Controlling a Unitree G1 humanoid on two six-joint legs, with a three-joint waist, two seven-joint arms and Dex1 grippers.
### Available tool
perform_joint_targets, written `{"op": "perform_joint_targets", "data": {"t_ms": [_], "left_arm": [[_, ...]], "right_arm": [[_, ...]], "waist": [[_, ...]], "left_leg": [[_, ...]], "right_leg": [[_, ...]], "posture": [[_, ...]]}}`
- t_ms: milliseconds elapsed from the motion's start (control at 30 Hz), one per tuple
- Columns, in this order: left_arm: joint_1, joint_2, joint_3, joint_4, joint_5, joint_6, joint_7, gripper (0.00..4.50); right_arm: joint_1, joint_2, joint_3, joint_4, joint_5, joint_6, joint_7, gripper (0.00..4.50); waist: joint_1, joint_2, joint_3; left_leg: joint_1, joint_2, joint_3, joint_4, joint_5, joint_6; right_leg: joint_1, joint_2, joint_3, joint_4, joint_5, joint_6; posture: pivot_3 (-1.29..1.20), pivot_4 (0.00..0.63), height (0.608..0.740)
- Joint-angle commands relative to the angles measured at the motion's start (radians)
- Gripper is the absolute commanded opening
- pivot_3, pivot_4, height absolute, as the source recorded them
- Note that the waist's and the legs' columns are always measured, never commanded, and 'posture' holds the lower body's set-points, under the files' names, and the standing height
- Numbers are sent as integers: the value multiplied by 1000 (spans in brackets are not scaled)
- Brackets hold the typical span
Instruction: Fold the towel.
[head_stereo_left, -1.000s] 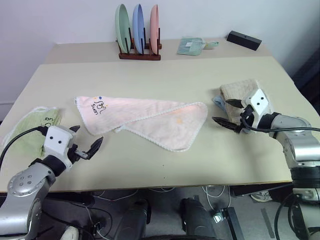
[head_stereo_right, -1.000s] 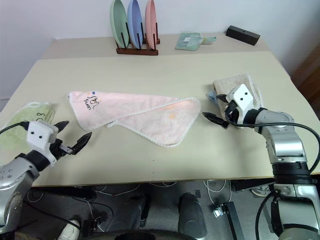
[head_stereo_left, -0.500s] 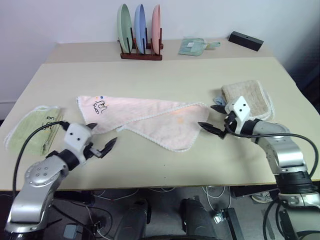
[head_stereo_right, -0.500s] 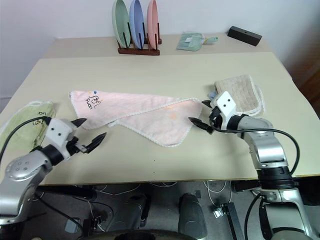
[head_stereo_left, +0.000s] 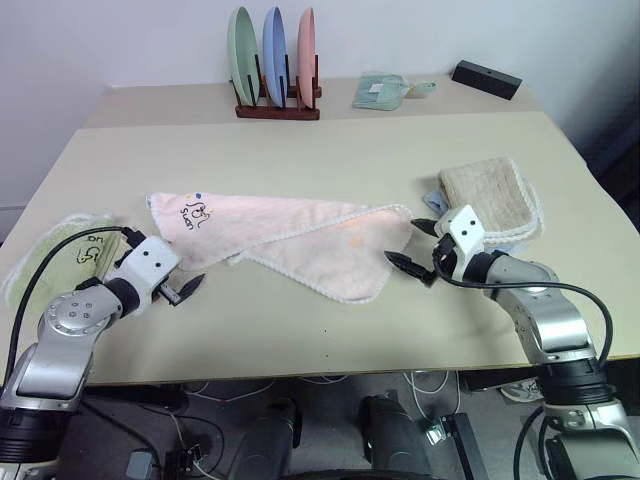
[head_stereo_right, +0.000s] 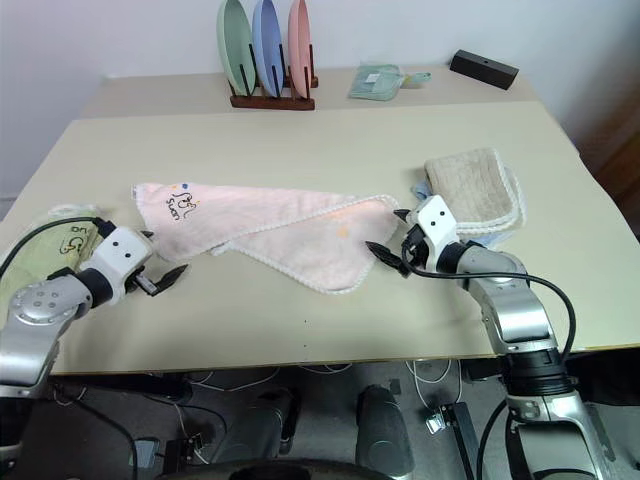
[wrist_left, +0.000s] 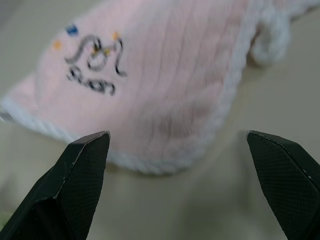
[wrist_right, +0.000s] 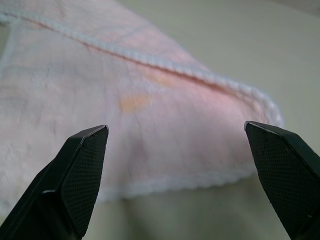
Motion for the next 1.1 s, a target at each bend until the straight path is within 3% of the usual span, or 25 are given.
{"op": "perform_joint_targets", "data": {"t_ms": [33, 200, 267, 367, 533, 767, 933, 1100], "left_arm": [[-45, 8, -6, 65, 14, -33, -16, 4500], [-124, -24, -35, 166, 32, -67, -3, 4500], [-160, -43, -60, 205, 47, -94, 2, 3950], [-178, -60, -70, 227, 53, -119, -1, 2651], [-179, -69, -64, 229, 62, -133, 9, 81], [-136, -43, -2, 167, 56, -167, 23, 26], [-64, -27, 36, 102, 48, -157, 12, 26], [-31, -37, 49, 58, 35, -127, 19, 26]], "right_arm": [[-26, 10, -4, -45, 4, -9, -8, 4440], [-46, 20, 10, -40, 0, -7, -10, 4440], [-61, 23, 13, -40, 0, -6, -14, 4500], [-66, 20, 11, -45, 1, -1, -16, 4500], [-62, 9, 6, -59, 0, 3, -17, 4500], [-128, -63, 87, -2, -148, -87, -2, 4500], [-258, -75, 148, 234, -273, -216, -12, 4500], [-390, -25, 155, 498, -299, -295, -17, 4500]], "waist": [[1, 0, 0], [0, 0, 0], [1, 0, 0], [1, 0, 0], [-1, 0, 0], [-5, 0, 0], [-6, 0, 0], [-6, 0, 0]], "left_leg": [[0, 0, 0, 0, 0, 0], [0, 0, 0, 0, 0, 0], [0, 0, 0, 0, 0, 0], [0, 0, 0, 1, 0, -1], [0, 0, -1, 1, 0, -1], [0, 0, 0, 0, 0, -1], [0, 1, 1, 0, 0, -1], [0, 2, 2, 0, 1, -1]], "right_leg": [[0, 0, 0, 0, 0, 0], [0, 0, 0, 1, 0, 0], [0, 0, 0, 1, 0, 0], [0, 1, 0, 1, 1, 0], [0, 1, 0, 1, 1, 0], [-1, 1, 1, 1, 1, -1], [-2, 1, 1, 1, 1, -1], [-2, 2, 2, 1, 1, -1]], "posture": [[0, 150, 740], [0, 150, 740], [0, 150, 740], [0, 150, 740], [0, 150, 740], [0, 150, 740], [0, 150, 740], [0, 150, 740]]}}
